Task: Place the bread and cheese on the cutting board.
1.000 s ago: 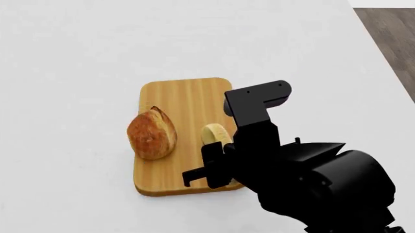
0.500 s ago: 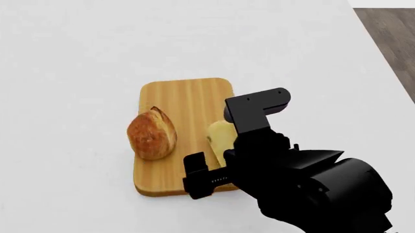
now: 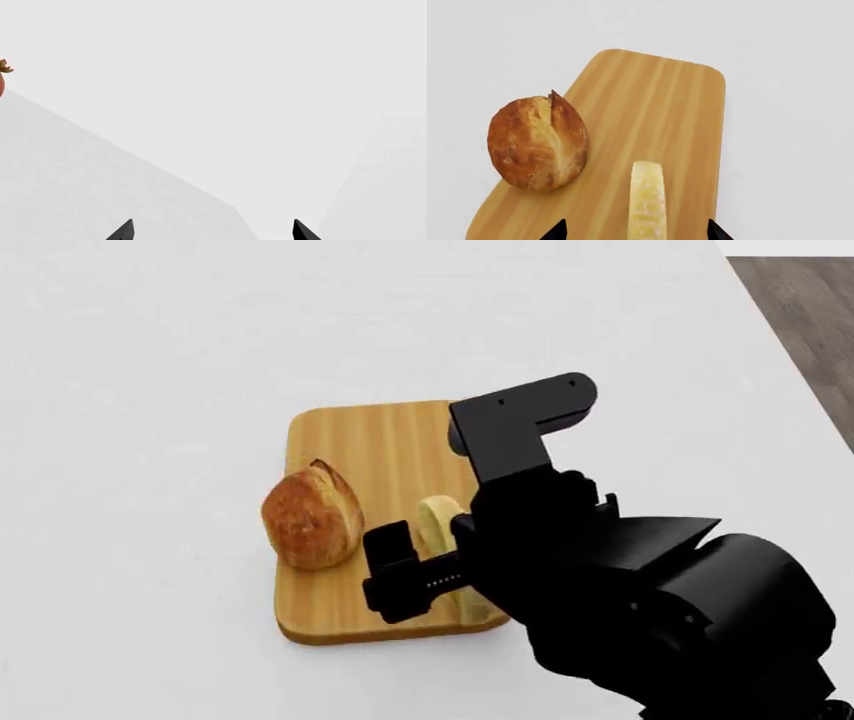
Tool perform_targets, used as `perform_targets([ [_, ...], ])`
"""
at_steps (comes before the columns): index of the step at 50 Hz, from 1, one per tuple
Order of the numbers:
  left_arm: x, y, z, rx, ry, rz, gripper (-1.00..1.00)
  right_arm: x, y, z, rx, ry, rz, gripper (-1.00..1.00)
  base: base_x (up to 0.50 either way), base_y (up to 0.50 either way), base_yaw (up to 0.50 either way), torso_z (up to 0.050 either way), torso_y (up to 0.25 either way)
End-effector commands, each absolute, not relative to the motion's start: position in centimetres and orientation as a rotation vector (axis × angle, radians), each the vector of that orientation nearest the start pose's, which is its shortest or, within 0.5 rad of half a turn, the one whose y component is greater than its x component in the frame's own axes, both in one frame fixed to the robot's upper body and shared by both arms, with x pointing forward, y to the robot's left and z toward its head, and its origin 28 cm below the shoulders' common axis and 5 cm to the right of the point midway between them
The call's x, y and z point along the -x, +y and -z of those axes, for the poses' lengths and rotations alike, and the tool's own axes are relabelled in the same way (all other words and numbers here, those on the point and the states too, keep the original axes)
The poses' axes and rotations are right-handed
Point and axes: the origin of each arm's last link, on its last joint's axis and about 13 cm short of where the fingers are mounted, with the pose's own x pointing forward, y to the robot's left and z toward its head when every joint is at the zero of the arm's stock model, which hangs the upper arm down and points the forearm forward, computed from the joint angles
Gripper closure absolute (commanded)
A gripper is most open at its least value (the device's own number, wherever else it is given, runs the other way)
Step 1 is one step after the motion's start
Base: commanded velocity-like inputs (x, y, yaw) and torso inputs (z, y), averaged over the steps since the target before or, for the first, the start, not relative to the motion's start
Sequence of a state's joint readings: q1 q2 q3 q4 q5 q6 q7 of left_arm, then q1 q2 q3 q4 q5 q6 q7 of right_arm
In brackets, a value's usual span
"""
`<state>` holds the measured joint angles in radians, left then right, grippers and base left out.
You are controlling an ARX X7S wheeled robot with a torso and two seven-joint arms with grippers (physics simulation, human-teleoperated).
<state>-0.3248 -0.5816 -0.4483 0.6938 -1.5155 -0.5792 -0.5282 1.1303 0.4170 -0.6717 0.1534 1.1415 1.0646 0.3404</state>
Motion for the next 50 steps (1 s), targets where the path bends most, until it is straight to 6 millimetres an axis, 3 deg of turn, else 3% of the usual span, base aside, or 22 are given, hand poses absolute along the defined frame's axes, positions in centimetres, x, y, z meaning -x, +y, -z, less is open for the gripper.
perform_targets([
  [1,-18.4,28.9,-24.4,0.58,-0.343,0.148,-1.0,-32.2,-8.6,-23.2,0.154,0.436,-0.416,-1.0,0.0,0.0,0.0,0.0,0.0],
  [12,-18.4,28.8,-24.5,0.578,-0.344,0.152,-1.0,-32.0,-8.8,-24.5,0.169,0.416,-0.403,-1.0,0.0,0.0,0.0,0.0,0.0],
  [17,-18.3,28.9,-24.5,0.581,-0.345,0.151,-1.0,-31.7,-8.8,-26.4,0.188,0.377,-0.392,-1.0,0.0,0.0,0.0,0.0,0.0],
  [26,-18.2,28.9,-24.6,0.585,-0.348,0.149,-1.0,-30.5,-9.3,-29.6,0.16,0.179,-0.321,-1.0,0.0,0.0,0.0,0.0,0.0],
  [32,-18.1,28.9,-24.7,0.586,-0.352,0.151,-1.0,-29.4,-9.8,-30.6,0.137,0.044,-0.255,-1.0,0.0,0.0,0.0,0.0,0.0],
  [34,-18.2,28.9,-24.7,0.585,-0.352,0.151,-1.0,-29.2,-10.1,-30.3,0.101,0.039,-0.247,-1.0,0.0,0.0,0.0,0.0,0.0],
  [35,-18.1,28.8,-24.6,0.579,-0.352,0.153,-1.0,-27.7,-11.1,-29.1,0.006,-0.099,-0.218,-1.0,0.0,0.0,0.0,0.0,0.0],
  [36,-18.1,28.8,-24.6,0.578,-0.353,0.154,-1.0,-27.5,-11.1,-26.8,-0.019,-0.038,-0.219,-1.0,0.0,0.0,0.0,0.0,0.0],
  [50,-18.0,28.6,-24.6,0.571,-0.351,0.162,-1.0,-25.3,-11.8,-26.3,-0.08,-0.151,-0.212,-1.0,0.0,0.0,0.0,0.0,0.0],
])
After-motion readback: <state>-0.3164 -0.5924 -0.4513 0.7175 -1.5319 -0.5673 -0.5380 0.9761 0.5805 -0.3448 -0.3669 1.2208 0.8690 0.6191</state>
